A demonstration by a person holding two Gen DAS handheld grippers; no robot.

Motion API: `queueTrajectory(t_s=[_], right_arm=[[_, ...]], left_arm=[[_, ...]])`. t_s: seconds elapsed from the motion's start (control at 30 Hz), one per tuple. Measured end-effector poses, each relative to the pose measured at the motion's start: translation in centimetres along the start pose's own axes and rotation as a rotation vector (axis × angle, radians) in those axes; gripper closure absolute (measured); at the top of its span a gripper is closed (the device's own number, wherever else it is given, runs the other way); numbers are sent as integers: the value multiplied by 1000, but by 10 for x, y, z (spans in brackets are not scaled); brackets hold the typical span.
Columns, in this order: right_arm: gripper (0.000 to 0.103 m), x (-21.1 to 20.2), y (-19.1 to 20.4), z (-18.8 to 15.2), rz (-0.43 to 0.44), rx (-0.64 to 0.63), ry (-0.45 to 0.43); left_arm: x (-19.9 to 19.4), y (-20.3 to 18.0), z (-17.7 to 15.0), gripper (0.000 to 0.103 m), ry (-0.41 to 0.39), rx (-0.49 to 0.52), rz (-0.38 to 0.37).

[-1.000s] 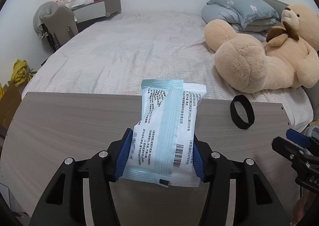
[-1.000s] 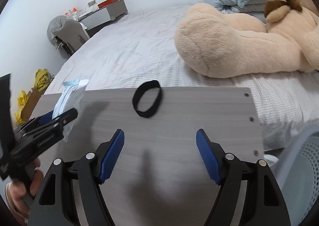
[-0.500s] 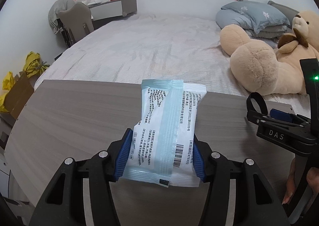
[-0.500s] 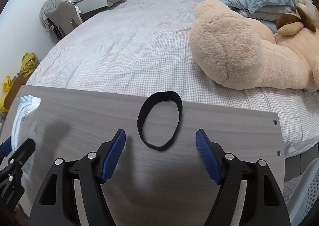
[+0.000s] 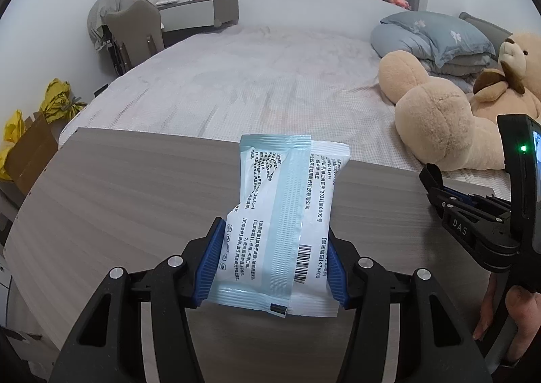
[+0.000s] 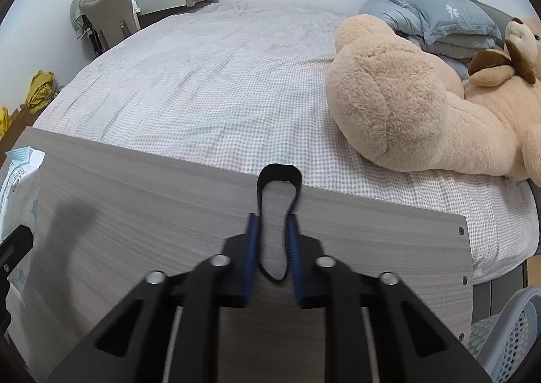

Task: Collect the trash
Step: 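Grasp the black hair band with the right tool while the left tool holds the wrapper, then carry the wrapper and hair band over the wastebasket with both tools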

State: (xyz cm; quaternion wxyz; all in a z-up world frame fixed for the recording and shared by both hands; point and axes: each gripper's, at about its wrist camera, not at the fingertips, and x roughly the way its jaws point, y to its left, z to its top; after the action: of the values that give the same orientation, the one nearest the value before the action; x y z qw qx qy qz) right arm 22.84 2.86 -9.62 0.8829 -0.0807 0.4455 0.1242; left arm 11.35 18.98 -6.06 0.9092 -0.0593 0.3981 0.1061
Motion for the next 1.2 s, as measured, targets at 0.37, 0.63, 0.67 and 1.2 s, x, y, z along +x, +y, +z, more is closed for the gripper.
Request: queueTrajectory(t_s=[0.37, 0.63, 0.67, 1.2], right_arm=[[98, -30, 0, -20, 43, 18, -10], [98, -81, -10, -43, 66, 50, -49], [98, -87, -11, -47, 66, 53, -56], [98, -168, -61, -110, 49, 147, -122]], left_arm=[[-14, -5, -7, 50, -3, 8, -25], [-38, -23, -13, 50, -25, 37, -61], [-42, -26, -14, 50, -27, 42, -68], [-93, -93, -37, 50, -55, 158, -139]])
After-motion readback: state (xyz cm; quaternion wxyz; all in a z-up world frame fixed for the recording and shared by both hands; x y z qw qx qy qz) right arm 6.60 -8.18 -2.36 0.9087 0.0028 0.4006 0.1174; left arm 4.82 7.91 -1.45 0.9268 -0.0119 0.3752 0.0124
